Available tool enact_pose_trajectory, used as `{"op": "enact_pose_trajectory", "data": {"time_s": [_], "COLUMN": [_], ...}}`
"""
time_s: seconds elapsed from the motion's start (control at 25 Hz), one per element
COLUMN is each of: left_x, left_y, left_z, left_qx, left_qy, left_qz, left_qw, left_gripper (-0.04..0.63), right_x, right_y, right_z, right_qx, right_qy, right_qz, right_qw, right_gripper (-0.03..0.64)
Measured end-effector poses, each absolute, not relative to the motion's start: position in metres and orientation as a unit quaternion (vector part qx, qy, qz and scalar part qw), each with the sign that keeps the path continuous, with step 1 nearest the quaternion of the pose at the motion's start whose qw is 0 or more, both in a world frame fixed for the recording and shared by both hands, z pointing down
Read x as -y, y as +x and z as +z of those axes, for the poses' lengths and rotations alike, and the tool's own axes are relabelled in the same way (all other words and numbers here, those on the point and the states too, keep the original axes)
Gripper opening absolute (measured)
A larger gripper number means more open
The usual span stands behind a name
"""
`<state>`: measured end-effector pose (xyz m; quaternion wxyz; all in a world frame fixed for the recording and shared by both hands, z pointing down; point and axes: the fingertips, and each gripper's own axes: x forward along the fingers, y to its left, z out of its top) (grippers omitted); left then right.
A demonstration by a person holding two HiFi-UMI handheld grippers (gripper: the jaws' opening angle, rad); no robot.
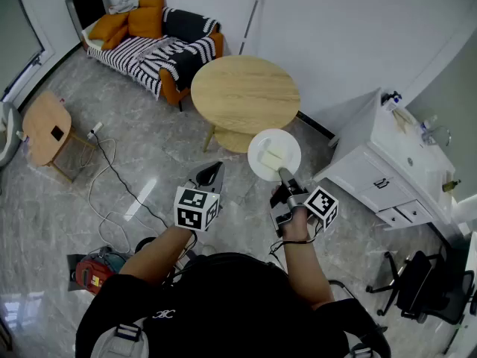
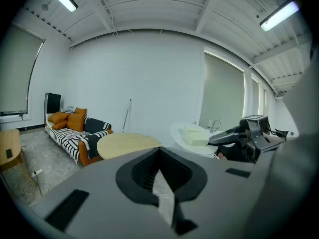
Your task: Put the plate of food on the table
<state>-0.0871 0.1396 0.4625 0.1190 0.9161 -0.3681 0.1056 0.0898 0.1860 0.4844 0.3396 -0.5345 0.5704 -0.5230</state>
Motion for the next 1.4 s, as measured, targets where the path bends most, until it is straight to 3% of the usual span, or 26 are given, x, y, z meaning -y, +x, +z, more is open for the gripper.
{"op": "enact_pose_trajectory", "data": {"time_s": [0.68, 1.4], "left_x": [-0.146, -0.134], "left_y": [-0.091, -0.143], "left_z": [0.452, 0.469], "left_qx": [0.373, 0.354], "left_qy": [0.916, 0.922], "left_qz": [0.109, 0.11], "left_qw": [0.101, 0.111], "left_gripper": [0.008, 0.008], "right_x": [-0.192, -0.194], "right_y": [0.083, 0.03], "right_z": [0.49, 0.495], "right_qx": [-0.556, -0.544], "right_qy": [-0.516, -0.513], "right_qz": [-0.544, -0.541], "right_qw": [0.36, 0.385], "right_gripper": [0.018, 0.018]}}
